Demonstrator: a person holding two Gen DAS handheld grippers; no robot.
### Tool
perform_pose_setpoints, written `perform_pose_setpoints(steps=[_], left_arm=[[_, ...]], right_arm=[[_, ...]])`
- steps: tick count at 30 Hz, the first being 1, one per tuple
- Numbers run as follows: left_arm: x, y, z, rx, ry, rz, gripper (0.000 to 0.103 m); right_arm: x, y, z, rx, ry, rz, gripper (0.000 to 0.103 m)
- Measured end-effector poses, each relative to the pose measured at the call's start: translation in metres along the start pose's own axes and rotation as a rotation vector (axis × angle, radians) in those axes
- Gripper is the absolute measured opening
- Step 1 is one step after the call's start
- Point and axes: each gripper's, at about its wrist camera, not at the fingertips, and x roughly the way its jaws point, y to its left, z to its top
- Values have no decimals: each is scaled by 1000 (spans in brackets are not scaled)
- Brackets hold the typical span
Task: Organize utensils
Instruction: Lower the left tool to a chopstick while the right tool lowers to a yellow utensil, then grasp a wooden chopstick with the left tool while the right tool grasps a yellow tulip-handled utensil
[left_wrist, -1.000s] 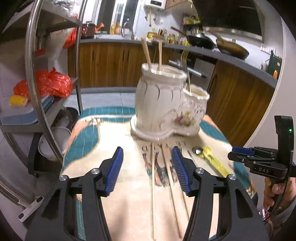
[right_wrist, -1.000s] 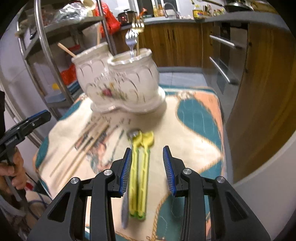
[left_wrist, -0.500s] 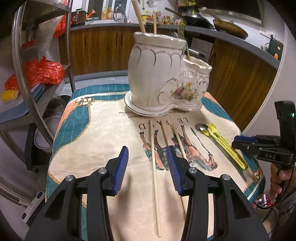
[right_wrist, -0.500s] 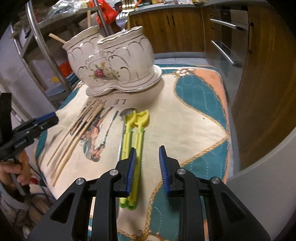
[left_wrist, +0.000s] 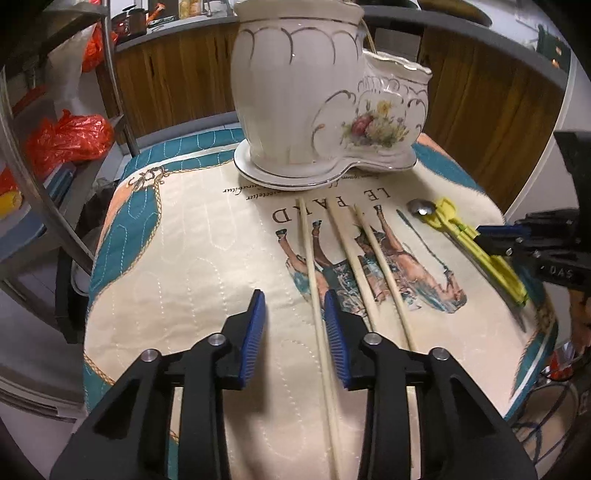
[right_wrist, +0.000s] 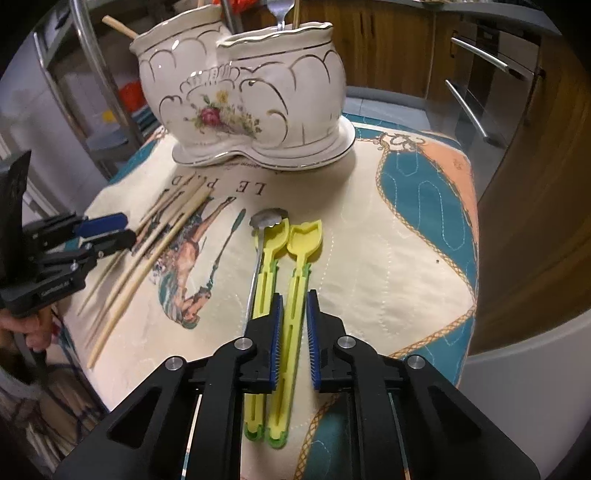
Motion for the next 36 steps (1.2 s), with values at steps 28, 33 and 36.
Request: perform_pose_setpoints(steps=[28,33,36], left_arm=[[19,5,40,155,387,-28,5],[15,10,38,103,336,-61,4],[3,14,32,59,274,-105,4]], right_arm=[[23,-7,45,-138,381,-66,11],[15,-14,41,-108,333,-50,11],[6,-22,40,-91,289,-39,11]])
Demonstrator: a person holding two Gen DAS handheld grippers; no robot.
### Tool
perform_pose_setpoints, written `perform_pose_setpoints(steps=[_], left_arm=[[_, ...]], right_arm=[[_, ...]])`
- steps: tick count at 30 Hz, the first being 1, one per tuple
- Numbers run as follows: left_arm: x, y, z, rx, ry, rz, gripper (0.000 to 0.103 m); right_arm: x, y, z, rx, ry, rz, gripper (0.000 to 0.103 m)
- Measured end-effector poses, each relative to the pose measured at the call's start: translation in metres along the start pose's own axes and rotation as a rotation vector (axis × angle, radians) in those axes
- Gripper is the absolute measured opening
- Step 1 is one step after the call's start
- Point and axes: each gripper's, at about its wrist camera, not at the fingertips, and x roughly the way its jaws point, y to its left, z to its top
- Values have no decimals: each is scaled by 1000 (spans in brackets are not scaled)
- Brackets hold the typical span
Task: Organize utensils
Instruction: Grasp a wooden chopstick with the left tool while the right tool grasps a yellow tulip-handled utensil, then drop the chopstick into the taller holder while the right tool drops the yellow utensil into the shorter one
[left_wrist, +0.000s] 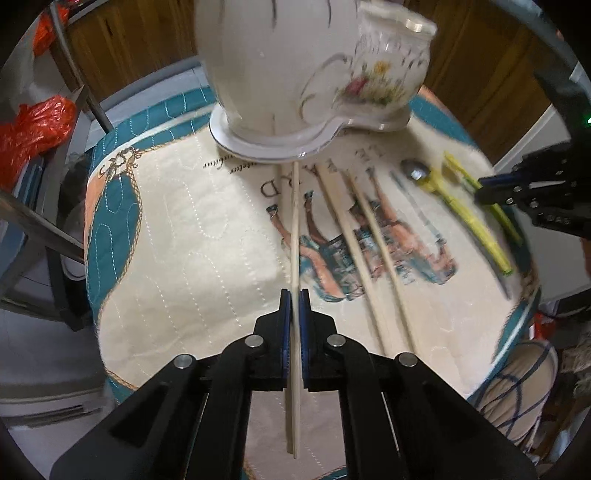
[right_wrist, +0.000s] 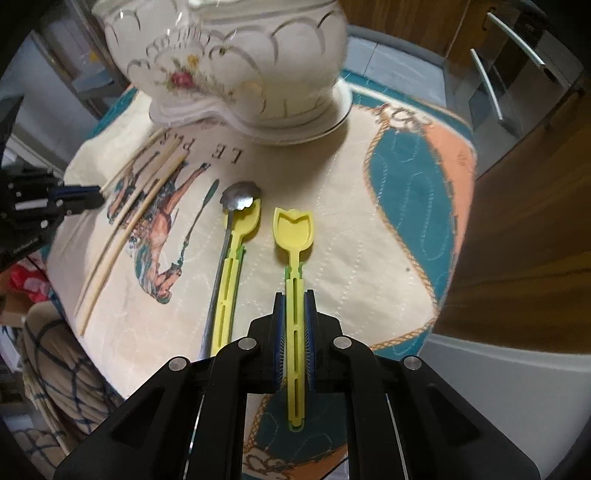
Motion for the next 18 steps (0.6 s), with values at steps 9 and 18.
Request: perform_pose_setpoints(steps=[9,18], left_arm=[[-43,-1,-23,-92,-226,-138,4],[-65,11,-32,-160,-350,-215,4]], right_arm=[[-44,-11,-23,90,-213,121,11],[-69,-25,-46,190,-390,276,11]])
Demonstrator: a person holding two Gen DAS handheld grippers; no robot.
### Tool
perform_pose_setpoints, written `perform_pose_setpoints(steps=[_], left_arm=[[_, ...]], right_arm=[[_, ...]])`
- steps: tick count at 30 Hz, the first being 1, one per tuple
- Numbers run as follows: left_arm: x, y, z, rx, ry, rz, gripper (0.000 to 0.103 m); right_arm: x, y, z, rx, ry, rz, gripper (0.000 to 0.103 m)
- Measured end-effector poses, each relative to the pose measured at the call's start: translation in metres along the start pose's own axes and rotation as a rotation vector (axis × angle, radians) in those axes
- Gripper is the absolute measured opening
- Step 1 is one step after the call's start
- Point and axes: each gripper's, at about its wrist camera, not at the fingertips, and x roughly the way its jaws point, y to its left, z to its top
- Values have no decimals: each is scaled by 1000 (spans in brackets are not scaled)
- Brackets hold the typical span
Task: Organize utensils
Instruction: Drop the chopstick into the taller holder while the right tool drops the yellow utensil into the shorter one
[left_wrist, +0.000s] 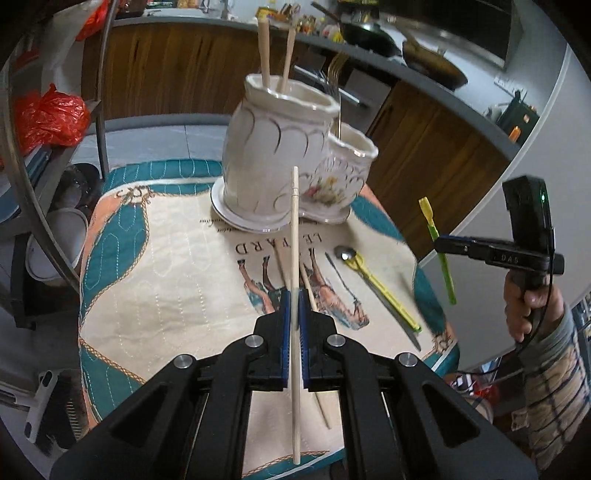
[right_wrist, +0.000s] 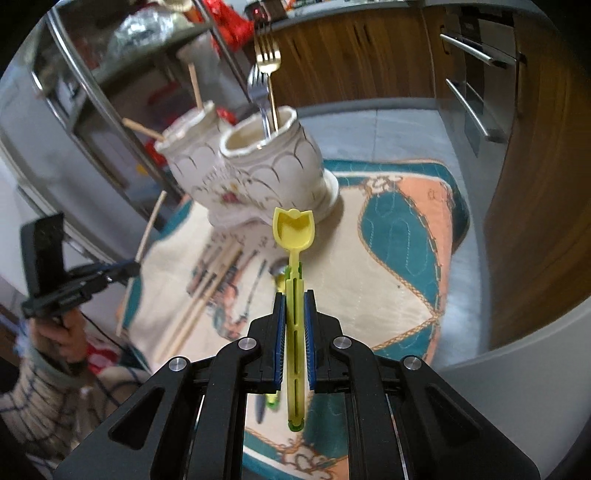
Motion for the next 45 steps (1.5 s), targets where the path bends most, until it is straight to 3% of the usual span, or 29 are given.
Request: perform_pose_setpoints(steps=[9,18,24,29,36,45], left_arm=[[-23,-14,12,13,-96,-24,4],[-33,-29,52,17,-232,-21,4],[-36,-43,85,50,-373,41,4],[-30,-47,110,47,-476,46,4],[-15,-56,140,68,-570,111,4],[4,-56,155,104,-710,169,4]], right_arm=[[-12,-5,8,23,-85,69,11],[-26,4,24,12,-202,114,11],[-28,12,42,-4,-298,168,11],[-24,12,59,18,-374,207,11],[-16,25,85,-22,-459,169,11],[5,36,115,-72,-556,105,11]])
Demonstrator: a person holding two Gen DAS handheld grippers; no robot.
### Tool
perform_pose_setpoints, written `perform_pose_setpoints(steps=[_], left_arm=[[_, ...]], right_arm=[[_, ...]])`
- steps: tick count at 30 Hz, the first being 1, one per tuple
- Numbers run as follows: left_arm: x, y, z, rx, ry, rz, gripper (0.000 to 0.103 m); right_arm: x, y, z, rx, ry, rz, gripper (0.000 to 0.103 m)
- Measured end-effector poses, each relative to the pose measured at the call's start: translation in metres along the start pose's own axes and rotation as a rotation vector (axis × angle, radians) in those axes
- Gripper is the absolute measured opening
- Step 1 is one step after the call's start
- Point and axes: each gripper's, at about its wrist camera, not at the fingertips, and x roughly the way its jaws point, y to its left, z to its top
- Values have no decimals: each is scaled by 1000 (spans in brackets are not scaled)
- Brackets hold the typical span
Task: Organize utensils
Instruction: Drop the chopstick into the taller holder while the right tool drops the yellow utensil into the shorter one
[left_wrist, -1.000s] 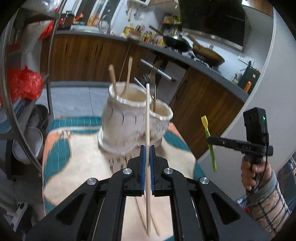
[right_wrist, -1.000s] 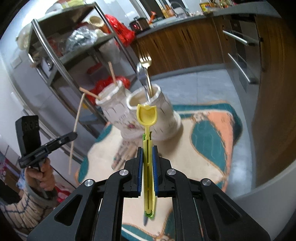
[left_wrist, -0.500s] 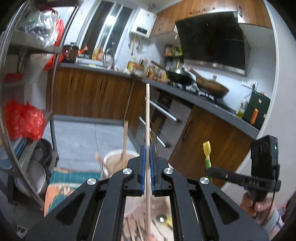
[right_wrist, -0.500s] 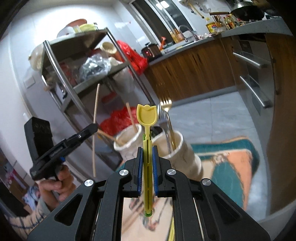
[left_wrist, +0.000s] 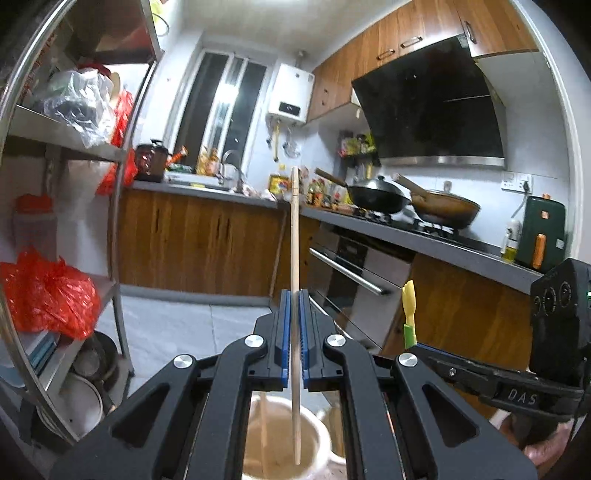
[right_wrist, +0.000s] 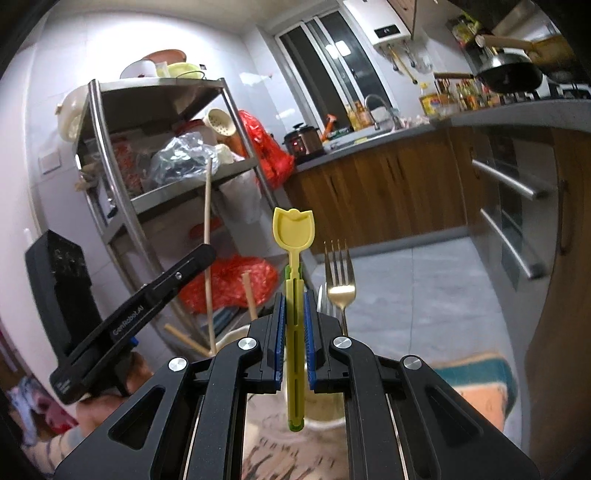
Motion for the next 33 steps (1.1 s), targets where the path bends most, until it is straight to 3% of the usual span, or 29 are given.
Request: perform_pose_setpoints(steps=[7,12,15,29,33], left_arm=[[8,4,-23,28,-20,34,4],[-9,-22,-39,155,-106,48,4],[-11,-29,-41,196,-117,62,4],[-13,-26,-37,196,-109,94,5],[-14,-26,-35,188,-106,89,16]], right_arm=[[22,-5,-12,-28,-13,-45,11],[29,-7,-23,-76,-7,-107,11],[31,-4,-29,-98,8,-129,11],[37,-8,-47,-102,86,-147,11],[38,-8,-49,-107,103,-151,11]])
